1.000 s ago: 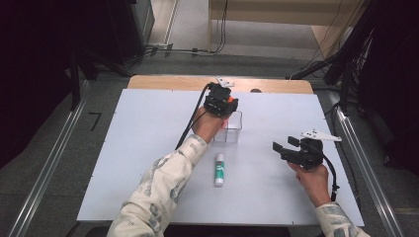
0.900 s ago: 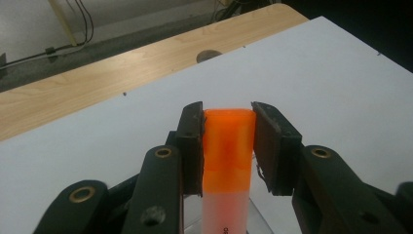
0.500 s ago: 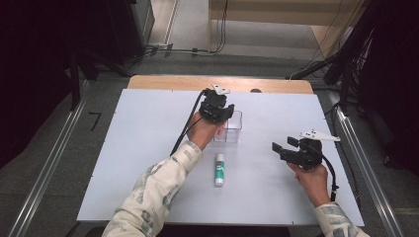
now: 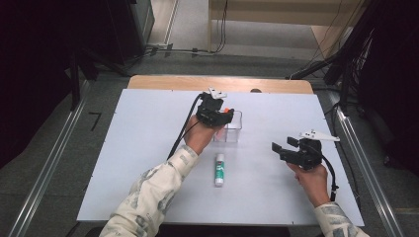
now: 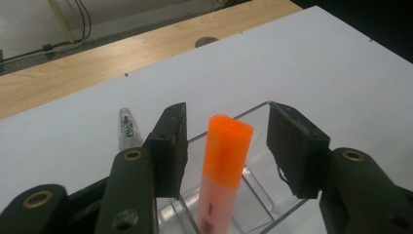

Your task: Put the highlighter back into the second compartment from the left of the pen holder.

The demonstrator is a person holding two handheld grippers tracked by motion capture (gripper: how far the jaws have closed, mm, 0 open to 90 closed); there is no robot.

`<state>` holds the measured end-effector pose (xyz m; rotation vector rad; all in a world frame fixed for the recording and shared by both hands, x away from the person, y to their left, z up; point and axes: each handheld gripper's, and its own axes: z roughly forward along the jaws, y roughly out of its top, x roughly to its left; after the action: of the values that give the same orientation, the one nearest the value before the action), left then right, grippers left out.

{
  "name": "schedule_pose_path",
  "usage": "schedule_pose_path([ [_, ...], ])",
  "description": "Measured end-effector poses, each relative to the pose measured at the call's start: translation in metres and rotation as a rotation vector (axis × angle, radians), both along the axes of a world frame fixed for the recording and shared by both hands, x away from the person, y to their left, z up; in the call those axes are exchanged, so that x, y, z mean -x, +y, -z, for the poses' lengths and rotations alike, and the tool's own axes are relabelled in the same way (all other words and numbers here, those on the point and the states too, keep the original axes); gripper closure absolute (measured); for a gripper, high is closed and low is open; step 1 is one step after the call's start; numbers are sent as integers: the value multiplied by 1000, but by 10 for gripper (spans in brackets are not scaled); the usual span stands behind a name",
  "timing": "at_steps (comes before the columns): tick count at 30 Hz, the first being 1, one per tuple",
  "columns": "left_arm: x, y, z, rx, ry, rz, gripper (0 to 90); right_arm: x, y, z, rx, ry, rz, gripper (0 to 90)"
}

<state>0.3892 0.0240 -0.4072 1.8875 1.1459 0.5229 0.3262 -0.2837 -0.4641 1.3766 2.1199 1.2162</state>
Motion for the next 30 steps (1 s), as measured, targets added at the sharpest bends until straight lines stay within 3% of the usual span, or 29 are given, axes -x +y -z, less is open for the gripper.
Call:
schedule_pose_path([
  [14, 20, 19, 6, 71, 11, 1, 315, 0, 3, 2, 6, 11, 0, 261],
  [30, 49, 45, 9, 95, -16, -20, 236, 0, 6, 3, 8, 18, -2, 251],
])
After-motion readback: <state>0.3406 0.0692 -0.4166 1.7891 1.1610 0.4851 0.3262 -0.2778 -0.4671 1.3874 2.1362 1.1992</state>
